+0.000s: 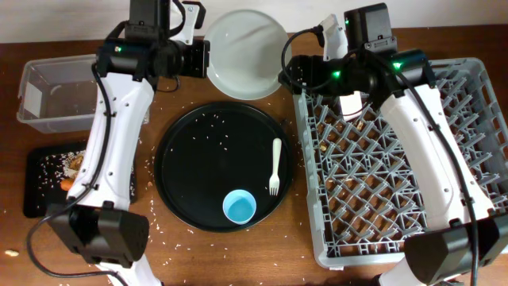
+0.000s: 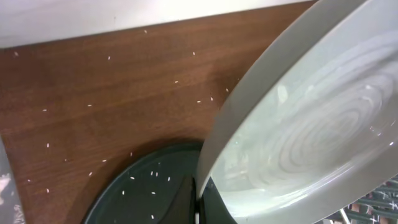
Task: Sort waste into correct bins and load items into the dishwasher rack
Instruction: 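Raise the plate and grasp its rim with the right gripper, then release the plate from the left gripper and carry it right over the rack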
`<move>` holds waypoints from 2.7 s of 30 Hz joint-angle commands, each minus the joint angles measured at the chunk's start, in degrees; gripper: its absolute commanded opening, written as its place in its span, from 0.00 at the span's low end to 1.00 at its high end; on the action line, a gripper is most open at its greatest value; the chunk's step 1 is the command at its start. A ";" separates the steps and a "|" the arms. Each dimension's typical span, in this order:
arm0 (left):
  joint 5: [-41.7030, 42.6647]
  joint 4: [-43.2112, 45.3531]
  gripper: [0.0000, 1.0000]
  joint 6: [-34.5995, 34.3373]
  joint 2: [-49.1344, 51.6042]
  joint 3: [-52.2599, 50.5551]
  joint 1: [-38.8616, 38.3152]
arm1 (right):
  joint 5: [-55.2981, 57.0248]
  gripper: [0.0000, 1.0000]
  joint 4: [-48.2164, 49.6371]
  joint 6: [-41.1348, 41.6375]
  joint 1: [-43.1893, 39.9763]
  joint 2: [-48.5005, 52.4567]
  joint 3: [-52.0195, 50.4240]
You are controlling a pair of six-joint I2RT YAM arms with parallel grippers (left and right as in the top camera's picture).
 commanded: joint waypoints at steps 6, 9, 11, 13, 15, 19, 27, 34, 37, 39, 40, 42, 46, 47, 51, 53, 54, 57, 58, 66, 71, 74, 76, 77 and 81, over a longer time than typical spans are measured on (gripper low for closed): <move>3.37 -1.16 0.00 0.87 1.90 0.50 -0.15 | -0.57 0.93 1.14 -1.22 0.85 -0.11 0.39; 6.25 -2.08 0.00 0.87 2.05 0.50 -0.15 | 3.04 0.93 4.26 -2.27 3.06 1.16 0.39; 9.68 -2.49 0.00 0.85 2.05 0.50 0.02 | 6.69 0.93 4.33 -2.27 3.48 1.70 0.39; 14.86 -3.23 0.00 0.85 2.05 0.50 0.81 | 8.59 0.93 4.33 -2.27 3.45 1.97 0.39; 19.67 -5.53 0.00 0.85 2.05 0.50 2.43 | 8.79 0.92 4.42 -3.78 3.45 2.08 0.39; 20.72 -9.40 0.00 0.85 2.05 0.50 4.52 | 8.09 0.69 5.68 -3.74 3.52 2.08 0.39; 22.43 -9.40 0.00 0.66 2.05 0.50 4.46 | 6.19 0.20 7.43 -3.76 5.35 2.08 0.39; 22.36 -9.55 0.50 0.68 2.05 0.50 4.46 | 6.40 0.04 7.28 -3.76 4.92 1.99 0.39; 22.16 -9.49 0.71 0.68 2.05 0.50 4.48 | 6.40 0.04 5.79 -3.76 2.78 1.49 0.42; 20.72 -8.70 0.80 0.68 2.05 0.50 4.52 | 9.79 0.04 2.56 -3.80 -0.37 0.02 0.42; 19.52 -8.66 0.86 0.68 2.05 0.50 4.52 | 11.58 0.04 1.03 -3.80 -1.70 -0.76 0.42; 16.94 -8.22 0.87 0.68 2.05 0.50 4.52 | 16.20 0.04 -3.28 -4.59 -5.11 -3.28 0.42; 6.14 -4.79 0.93 0.68 2.05 0.50 4.52 | 30.73 0.04 -14.88 -5.09 -13.64 -10.58 0.42; 2.34 -3.67 0.93 0.68 2.10 0.50 4.50 | 38.53 0.04 -19.30 -5.05 -15.89 -12.35 0.42; -0.81 0.81 0.96 0.68 2.89 0.50 4.50 | 58.71 0.04 -31.76 -5.09 -17.57 -12.81 0.39; -0.81 2.54 0.96 0.68 3.26 0.50 4.50 | 63.14 0.04 -33.88 -5.84 -17.57 -11.56 0.39; -0.81 2.99 0.96 0.68 3.45 0.50 4.50 | 63.14 0.04 -33.38 -7.69 -17.55 -10.99 0.39; -0.83 3.15 0.96 0.68 3.54 0.50 4.50 | 62.12 0.04 -30.32 -12.07 -17.18 -9.46 0.39; -0.83 3.15 0.97 0.68 3.54 0.50 4.52 | 61.35 0.04 -29.42 -13.35 -16.76 -8.61 0.39; -0.83 3.13 0.98 0.68 3.54 0.50 4.52 | 61.61 0.04 -25.49 -15.19 -13.05 -1.03 0.39; -0.83 3.13 0.98 0.70 3.54 0.50 4.52 | 63.19 0.04 -21.03 -15.85 -13.09 0.09 0.39; -0.83 3.13 0.98 0.68 3.54 0.50 4.52 | 64.08 0.04 -20.68 -15.82 -13.09 1.49 0.39; -0.83 3.13 0.98 0.70 3.54 0.50 4.52 | 66.95 0.04 -20.50 -15.76 -13.09 2.12 0.39; -0.83 3.13 0.98 0.70 3.54 0.50 4.52 | 67.73 0.04 -19.87 -15.76 -13.16 2.36 0.39; -0.83 3.10 0.98 0.68 3.54 0.50 4.52 | 67.73 0.04 -18.45 -15.78 -13.16 2.40 0.39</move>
